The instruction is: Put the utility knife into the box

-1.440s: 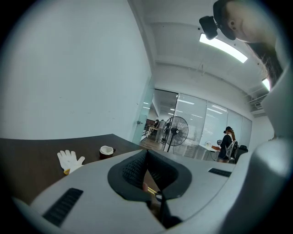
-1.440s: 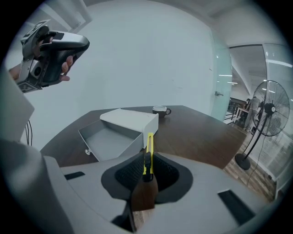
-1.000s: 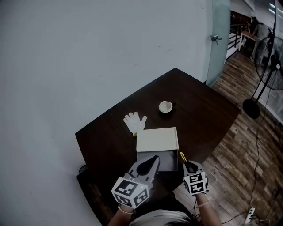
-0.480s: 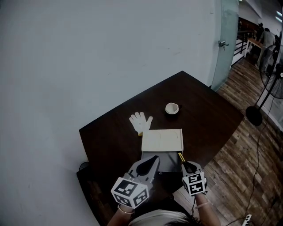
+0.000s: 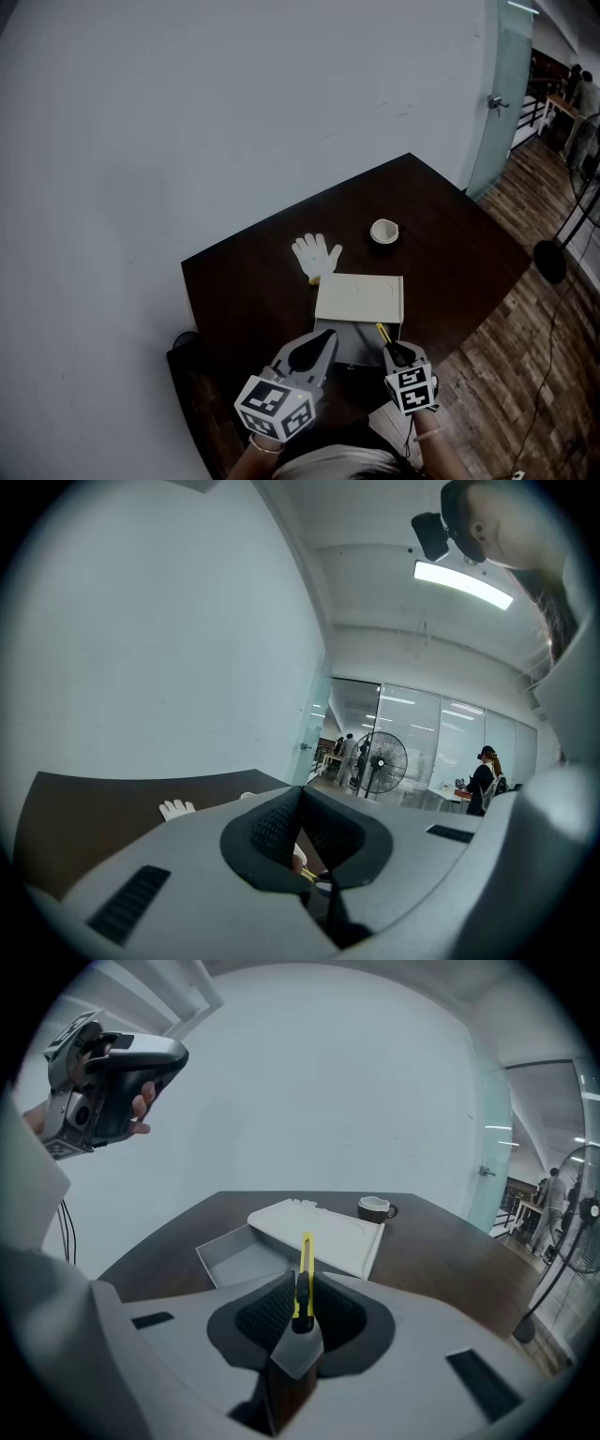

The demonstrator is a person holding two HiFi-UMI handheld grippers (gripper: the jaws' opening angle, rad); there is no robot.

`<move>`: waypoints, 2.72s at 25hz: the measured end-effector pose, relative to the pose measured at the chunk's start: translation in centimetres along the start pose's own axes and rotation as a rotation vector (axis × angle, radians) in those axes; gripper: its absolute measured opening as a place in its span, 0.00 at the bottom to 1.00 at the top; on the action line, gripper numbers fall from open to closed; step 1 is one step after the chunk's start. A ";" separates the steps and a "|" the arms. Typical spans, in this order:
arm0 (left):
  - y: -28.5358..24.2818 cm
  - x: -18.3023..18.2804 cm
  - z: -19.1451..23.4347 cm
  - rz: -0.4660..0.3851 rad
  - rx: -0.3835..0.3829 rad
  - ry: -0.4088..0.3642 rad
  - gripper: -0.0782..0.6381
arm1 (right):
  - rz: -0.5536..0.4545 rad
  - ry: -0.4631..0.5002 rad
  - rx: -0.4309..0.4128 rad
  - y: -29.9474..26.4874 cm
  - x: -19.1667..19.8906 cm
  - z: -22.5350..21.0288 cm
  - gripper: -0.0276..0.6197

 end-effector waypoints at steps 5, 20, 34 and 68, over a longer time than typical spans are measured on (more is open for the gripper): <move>0.8 -0.1 1.0 -0.012 -0.031 0.007 0.13 | 0.006 0.031 -0.035 -1.0 -0.6 1.2 0.14; 2.9 -0.5 3.9 -0.032 -0.129 0.043 0.13 | 0.033 0.144 -0.125 -3.9 -2.4 3.7 0.14; 3.2 -0.7 5.6 -0.043 -0.182 0.052 0.13 | 0.109 0.302 -0.216 -7.2 -2.1 4.8 0.15; 3.4 -1.1 10.1 -0.055 -0.261 0.084 0.13 | 0.346 0.462 -0.372 -13.7 0.0 6.4 0.15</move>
Point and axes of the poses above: the fingertips, and each gripper's own axes: y backward along the fingers, z to its left, x out of its underside, the point moved 4 cm from there along y, backward along the fingers, and after that the axes turned 1 degree about x, right-handed, at the moved point
